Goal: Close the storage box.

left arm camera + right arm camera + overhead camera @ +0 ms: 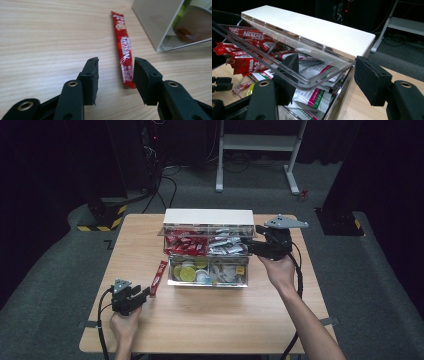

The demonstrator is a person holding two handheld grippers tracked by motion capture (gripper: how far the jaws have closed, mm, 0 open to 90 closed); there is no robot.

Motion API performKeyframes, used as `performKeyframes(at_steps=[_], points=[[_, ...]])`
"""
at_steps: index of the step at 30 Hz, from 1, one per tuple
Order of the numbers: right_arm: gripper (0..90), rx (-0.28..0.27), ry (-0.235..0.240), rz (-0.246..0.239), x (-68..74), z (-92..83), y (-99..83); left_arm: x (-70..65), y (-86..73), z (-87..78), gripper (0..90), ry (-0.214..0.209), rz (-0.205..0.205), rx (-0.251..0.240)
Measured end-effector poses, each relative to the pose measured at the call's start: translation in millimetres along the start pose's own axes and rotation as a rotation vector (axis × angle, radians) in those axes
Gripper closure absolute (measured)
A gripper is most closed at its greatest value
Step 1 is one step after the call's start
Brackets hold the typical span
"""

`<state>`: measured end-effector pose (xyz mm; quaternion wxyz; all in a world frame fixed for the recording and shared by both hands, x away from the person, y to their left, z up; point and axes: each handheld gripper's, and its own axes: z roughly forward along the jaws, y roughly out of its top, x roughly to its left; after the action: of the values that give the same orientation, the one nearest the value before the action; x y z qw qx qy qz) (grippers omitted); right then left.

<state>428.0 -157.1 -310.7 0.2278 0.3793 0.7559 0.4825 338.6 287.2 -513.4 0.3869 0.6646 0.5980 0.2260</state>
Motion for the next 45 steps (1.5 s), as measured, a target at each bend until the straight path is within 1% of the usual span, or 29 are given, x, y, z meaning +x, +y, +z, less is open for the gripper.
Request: performKeyframes(at_steps=[3, 6, 8, 11, 12, 15, 17, 18, 19, 20, 21, 22, 26, 27, 29, 30, 31, 32, 33, 34, 39, 45], points=[[36.5, 0.004, 0.004, 0.001, 0.2, -0.6, -1.0, 5.0, -3.7, -1.9, 53.6, 0.021, -0.016, 0.001], [36.5, 0.007, 0.007, 0.0, 0.3, -0.9, -2.7, 8.5, -5.4, -3.7, 52.5, 0.045, -0.02, -0.002], [36.5, 0.003, 0.01, 0.005, 0.5, -2.1, -4.4, 9.1, -5.6, -4.5, 52.1, 0.068, -0.009, -0.004], [36.4, 0.003, 0.012, 0.006, 0.6, -5.9, -5.6, 7.1, -5.7, -3.8, 51.6, 0.093, 0.026, 0.001], [36.4, -0.001, 0.015, 0.008, 0.4, -7.5, -5.7, 6.8, -6.2, -3.0, 51.3, 0.097, 0.032, 0.0], [36.4, -0.004, 0.018, 0.009, 0.8, -9.4, -7.0, 7.0, -9.3, 0.7, 50.7, 0.104, 0.031, 0.012], [36.4, 0.001, 0.018, 0.005, 1.0, -10.1, -8.7, 7.7, -11.3, 3.3, 50.2, 0.11, 0.035, 0.026], [36.3, 0.004, 0.017, 0.006, 1.5, -10.2, -9.6, 7.3, -12.6, 4.5, 49.9, 0.111, 0.026, 0.026], [36.3, 0.009, 0.017, 0.005, 1.6, -10.4, -10.4, 7.2, -13.0, 4.9, 49.7, 0.112, 0.028, 0.032], [36.3, 0.008, 0.017, 0.005, 1.8, -10.6, -11.3, 7.0, -13.1, 4.5, 49.3, 0.114, 0.038, 0.034], [36.3, 0.008, 0.018, 0.003, 1.6, -10.8, -12.3, 6.4, -13.1, 4.9, 49.1, 0.117, 0.037, 0.034], [36.3, 0.007, 0.02, 0.006, 1.7, -11.0, -13.4, 6.3, -12.9, 5.0, 48.6, 0.119, 0.045, 0.039], [36.4, 0.004, 0.022, 0.007, 3.0, -12.5, -16.6, 2.9, -12.9, 6.5, 46.5, 0.132, 0.056, 0.042], [36.4, 0.004, 0.023, 0.008, 3.5, -12.6, -17.2, 2.3, -12.8, 6.7, 45.7, 0.137, 0.071, 0.047], [36.4, 0.004, 0.027, 0.005, 3.5, -12.8, -17.7, -0.2, -12.8, 7.7, 44.2, 0.144, 0.087, 0.052], [36.3, 0.0, 0.032, 0.006, 3.4, -13.6, -18.2, -0.4, -12.7, 7.7, 43.1, 0.144, 0.096, 0.055], [36.4, -0.005, 0.034, 0.007, 3.4, -14.3, -18.7, -0.5, -12.7, 7.8, 42.4, 0.143, 0.096, 0.055], [36.5, -0.009, 0.037, 0.008, 3.8, -15.2, -19.5, -1.2, -13.0, 7.9, 42.3, 0.136, 0.082, 0.055], [36.5, -0.013, 0.039, 0.006, 4.2, -15.5, -20.5, -2.0, -14.0, 11.2, 42.1, 0.147, 0.061, 0.011], [36.5, -0.011, 0.042, 0.005, 4.4, -15.6, -21.7, -0.1, -12.7, 7.8, 42.1, 0.139, 0.087, 0.053], [36.2, -0.001, 0.049, 0.006, 3.6, -14.8, -27.6, 0.1, -12.7, 7.8, 41.2, 0.133, 0.087, 0.053], [36.5, 0.001, 0.047, 0.005, 5.1, -14.3, -30.6, 1.4, -12.8, 7.6, 39.8, 0.118, 0.074, 0.049]])
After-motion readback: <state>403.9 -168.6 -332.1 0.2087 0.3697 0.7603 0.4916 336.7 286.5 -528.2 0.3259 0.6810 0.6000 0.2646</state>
